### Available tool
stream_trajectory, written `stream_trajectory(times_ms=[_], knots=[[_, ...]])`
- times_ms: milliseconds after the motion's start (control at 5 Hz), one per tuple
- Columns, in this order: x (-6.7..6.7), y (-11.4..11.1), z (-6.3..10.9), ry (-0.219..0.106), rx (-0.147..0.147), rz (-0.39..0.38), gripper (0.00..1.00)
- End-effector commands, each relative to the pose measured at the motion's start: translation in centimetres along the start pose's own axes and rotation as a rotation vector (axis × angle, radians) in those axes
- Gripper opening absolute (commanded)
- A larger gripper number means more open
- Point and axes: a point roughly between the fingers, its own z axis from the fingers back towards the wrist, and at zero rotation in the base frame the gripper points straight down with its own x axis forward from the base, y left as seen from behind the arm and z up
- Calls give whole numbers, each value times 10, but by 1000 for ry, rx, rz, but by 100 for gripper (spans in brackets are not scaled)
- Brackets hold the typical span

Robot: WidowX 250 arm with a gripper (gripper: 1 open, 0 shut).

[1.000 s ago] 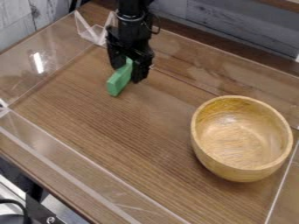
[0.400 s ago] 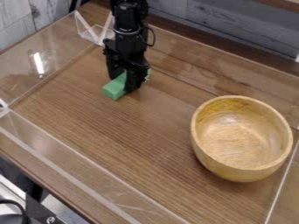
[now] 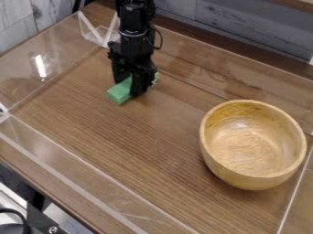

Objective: Put the green block in the brown bowl

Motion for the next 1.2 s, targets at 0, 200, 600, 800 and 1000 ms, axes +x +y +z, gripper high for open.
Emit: stream_trajectory(times_ms=[0,200,600,800,1000], knots=[[7,4,22,-49,24,9,0],[6,2,25,-41,23,14,0],[3,-1,32,-25,20,22,0],[2,-3,36,-18,20,26,0],[1,-5,41,-10,19,31,0]])
